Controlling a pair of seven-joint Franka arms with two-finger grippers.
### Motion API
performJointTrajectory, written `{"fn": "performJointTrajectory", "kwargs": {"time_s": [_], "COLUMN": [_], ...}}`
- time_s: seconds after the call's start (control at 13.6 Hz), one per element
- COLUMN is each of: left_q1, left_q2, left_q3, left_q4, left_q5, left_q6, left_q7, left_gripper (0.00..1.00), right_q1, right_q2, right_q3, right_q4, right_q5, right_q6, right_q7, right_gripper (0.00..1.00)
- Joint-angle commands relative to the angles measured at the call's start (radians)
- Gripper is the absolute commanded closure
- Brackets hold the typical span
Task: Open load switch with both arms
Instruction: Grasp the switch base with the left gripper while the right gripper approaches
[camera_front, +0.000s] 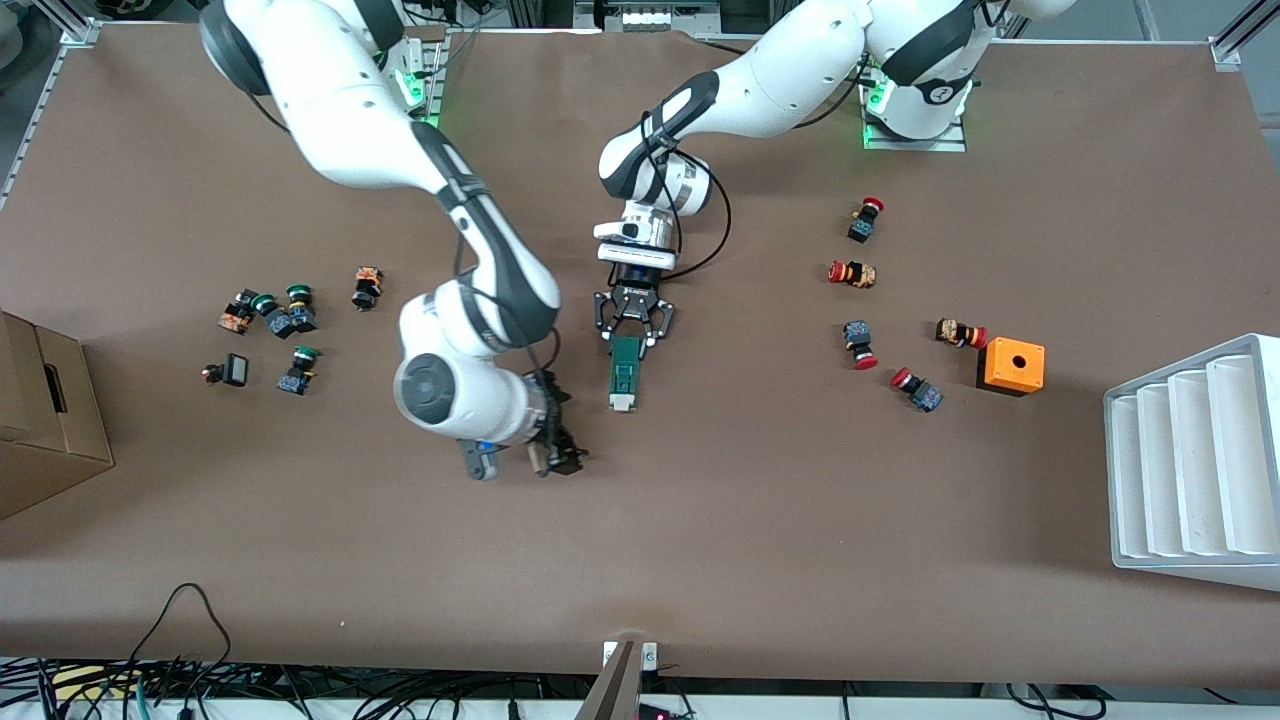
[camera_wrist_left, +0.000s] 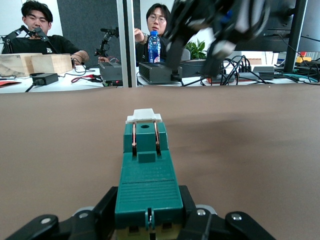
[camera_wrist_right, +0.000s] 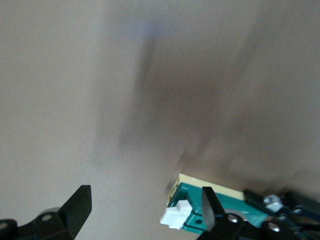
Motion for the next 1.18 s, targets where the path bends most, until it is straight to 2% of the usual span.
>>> {"fn": "performJointTrajectory", "kwargs": {"time_s": [0.0, 0.29, 0.44, 0.88, 1.1], "left_q1": [-0.014, -0.014, -0.014, -0.015, -0.015], "left_q2": [0.025, 0.025, 0.025, 0.028, 0.038], "left_q3": [0.005, 0.005, 0.005, 0.005, 0.005], "left_q4": [0.048, 0.050, 0.050, 0.074, 0.076], "left_q5": [0.031, 0.031, 0.031, 0.030, 0.031], "left_q6": [0.036, 0.036, 0.036, 0.036, 0.036], "left_q7": [0.017, 0.015, 0.012, 0.015, 0.015], "left_gripper": [0.63, 0.63, 0.63, 0.63, 0.63], "right_q1": [0.042, 0.061, 0.065, 0.076, 0.088], "right_q2": [0.039, 0.043, 0.045, 0.063, 0.063], "right_q3": [-0.017, -0.020, -0.020, -0.018, -0.018], "right_q4": [0.034, 0.034, 0.034, 0.036, 0.036], "right_q5": [0.020, 0.021, 0.032, 0.043, 0.043], "right_q6": [0.029, 0.026, 0.017, 0.025, 0.028], "right_q7": [0.077, 0.163, 0.197, 0.263, 0.295], "right_gripper": [0.07, 0.29, 0.33, 0.33, 0.37]}}
